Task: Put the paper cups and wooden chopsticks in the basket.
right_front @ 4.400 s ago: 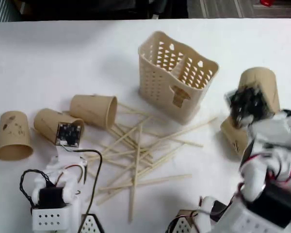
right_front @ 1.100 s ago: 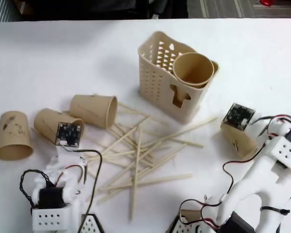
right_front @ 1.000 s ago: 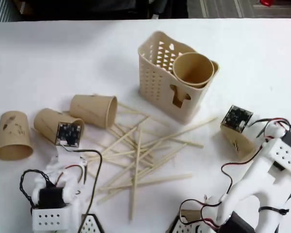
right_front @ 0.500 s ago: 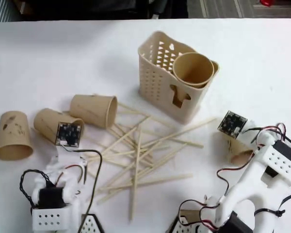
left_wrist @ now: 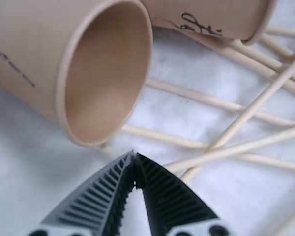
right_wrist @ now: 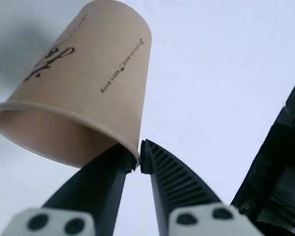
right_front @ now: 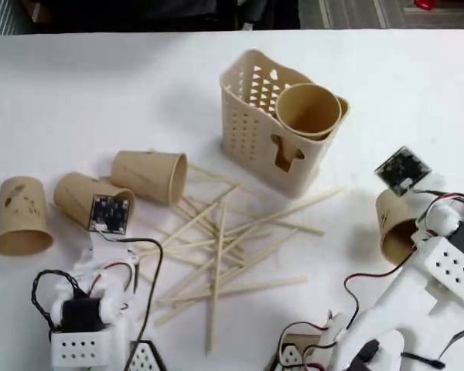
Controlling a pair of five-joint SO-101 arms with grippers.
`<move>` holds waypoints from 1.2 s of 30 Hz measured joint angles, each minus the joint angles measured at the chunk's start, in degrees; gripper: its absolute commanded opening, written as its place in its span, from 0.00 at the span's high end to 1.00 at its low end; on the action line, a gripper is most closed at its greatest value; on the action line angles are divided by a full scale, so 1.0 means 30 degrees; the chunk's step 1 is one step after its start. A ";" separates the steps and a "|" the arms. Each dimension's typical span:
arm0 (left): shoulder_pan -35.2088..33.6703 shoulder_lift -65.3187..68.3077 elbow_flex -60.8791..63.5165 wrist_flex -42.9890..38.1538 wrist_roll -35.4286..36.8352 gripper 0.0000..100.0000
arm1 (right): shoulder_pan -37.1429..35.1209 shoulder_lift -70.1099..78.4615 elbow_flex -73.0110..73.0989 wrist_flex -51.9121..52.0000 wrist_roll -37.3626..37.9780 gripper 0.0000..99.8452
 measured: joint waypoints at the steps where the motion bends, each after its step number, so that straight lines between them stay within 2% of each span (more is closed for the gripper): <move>1: 0.0000 0.0000 0.0000 0.0000 0.0000 0.97 | 0.0000 -0.0293 -0.0469 0.0440 -0.0615 0.98; 7: 0.0000 0.0000 0.0000 0.0000 0.0000 0.97 | 0.0000 -0.1407 -0.3604 0.2491 -0.4044 0.98; 15: 0.0000 0.0000 0.0000 0.0000 0.0000 0.97 | -0.0205 -0.2081 -0.7648 0.3136 -0.8264 0.98; 26: 0.0000 0.0000 0.0000 0.0000 0.0000 0.97 | -0.5099 -0.2139 -1.3773 0.7062 -1.1839 0.98; 36: 0.0000 0.0000 0.0000 0.0000 0.0000 0.97 | -0.8791 -0.1143 -1.4505 0.7326 -1.4857 0.98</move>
